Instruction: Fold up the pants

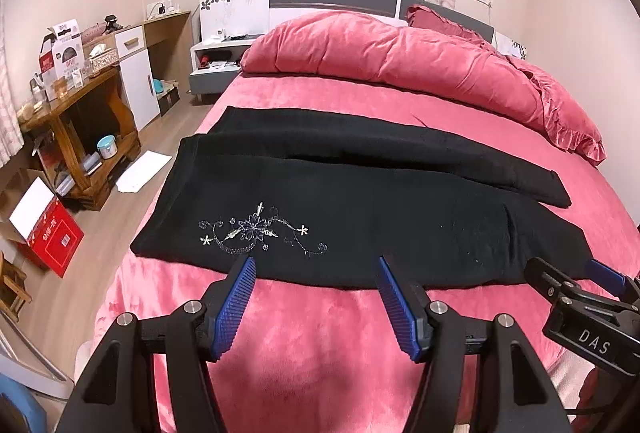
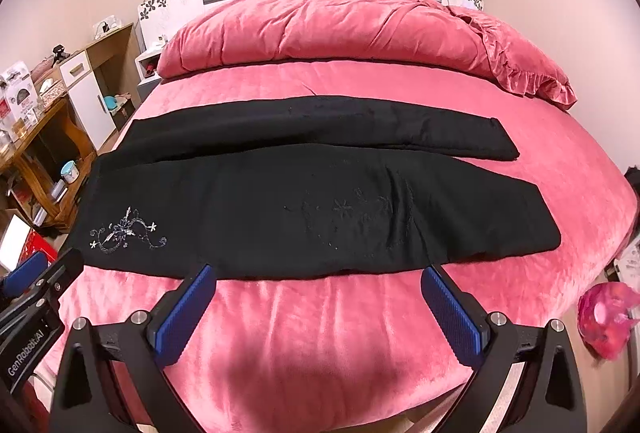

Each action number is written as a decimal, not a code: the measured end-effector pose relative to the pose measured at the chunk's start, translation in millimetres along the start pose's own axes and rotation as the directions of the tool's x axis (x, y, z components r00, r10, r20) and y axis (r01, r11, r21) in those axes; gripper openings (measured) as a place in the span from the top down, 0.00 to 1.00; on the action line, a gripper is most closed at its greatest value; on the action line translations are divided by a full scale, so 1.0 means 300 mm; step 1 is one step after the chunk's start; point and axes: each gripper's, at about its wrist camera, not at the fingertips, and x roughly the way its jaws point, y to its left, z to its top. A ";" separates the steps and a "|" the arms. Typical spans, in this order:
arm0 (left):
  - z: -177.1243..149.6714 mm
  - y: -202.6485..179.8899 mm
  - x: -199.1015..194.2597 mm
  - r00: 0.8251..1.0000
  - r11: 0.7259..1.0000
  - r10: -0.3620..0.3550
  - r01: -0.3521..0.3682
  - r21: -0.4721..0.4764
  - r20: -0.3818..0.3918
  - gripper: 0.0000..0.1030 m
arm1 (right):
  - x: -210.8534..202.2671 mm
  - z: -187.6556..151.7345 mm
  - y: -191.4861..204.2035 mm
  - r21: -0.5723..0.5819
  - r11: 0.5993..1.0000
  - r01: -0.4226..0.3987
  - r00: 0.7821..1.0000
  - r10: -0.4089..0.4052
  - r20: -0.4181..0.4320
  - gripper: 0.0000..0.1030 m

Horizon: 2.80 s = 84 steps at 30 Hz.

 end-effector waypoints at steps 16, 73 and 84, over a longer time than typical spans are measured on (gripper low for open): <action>-0.005 0.010 0.012 1.000 1.000 0.000 0.000 -0.005 -0.019 0.38 | 0.018 -0.002 -0.005 0.004 1.000 -0.002 1.000 0.002 -0.026 0.00; -0.121 0.349 0.321 0.943 0.908 -0.241 0.134 -0.397 -0.231 0.39 | 0.280 -0.077 -0.326 0.256 0.965 -0.049 0.977 0.099 -0.187 0.14; -0.116 0.511 0.404 0.966 0.860 -0.210 0.109 -0.498 -0.152 0.39 | 0.364 -0.141 -0.593 0.501 0.864 -0.052 0.973 0.158 -0.171 0.14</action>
